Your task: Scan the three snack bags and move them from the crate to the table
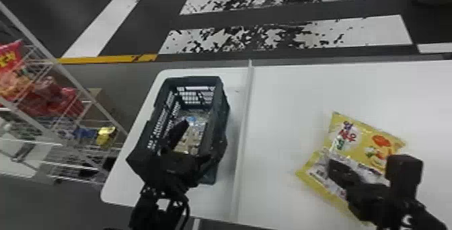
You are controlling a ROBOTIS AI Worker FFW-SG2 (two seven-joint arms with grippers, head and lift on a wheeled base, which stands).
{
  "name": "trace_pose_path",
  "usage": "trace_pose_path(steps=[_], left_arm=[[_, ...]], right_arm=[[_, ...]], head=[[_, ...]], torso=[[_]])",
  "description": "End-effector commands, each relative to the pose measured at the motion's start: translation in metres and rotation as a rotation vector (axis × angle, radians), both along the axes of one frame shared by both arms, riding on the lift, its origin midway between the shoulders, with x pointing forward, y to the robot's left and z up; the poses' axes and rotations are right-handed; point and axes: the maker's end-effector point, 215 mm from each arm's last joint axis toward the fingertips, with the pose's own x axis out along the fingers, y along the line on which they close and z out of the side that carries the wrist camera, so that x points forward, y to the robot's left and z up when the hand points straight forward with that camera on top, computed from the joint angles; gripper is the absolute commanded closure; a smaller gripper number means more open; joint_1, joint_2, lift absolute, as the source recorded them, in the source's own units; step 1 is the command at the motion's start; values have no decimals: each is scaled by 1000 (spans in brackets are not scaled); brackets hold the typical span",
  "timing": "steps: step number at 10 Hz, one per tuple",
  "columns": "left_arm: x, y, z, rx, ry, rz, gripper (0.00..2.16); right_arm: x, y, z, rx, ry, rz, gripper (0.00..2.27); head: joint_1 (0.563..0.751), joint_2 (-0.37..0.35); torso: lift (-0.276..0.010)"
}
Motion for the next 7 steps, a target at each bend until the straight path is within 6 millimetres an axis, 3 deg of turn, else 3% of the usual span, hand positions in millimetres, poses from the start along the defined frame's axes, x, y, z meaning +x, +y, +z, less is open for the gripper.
trace_pose_path(steps=[1, 4, 7], left_arm=[[1, -4, -1, -5, -1, -5, 29], [2, -11, -1, -12, -2, -17, 29], [3, -17, 1, -18, -9, -25, 29]], right_arm=[[-18, -22, -8, -11, 59, 22, 2246], [-31, -60, -12, -45, 111, 44, 2246], [-37, -74, -4, -44, 156, 60, 2246]], head=[[695, 251], [695, 196], [695, 145]], torso=[[-62], [-62], [-62]])
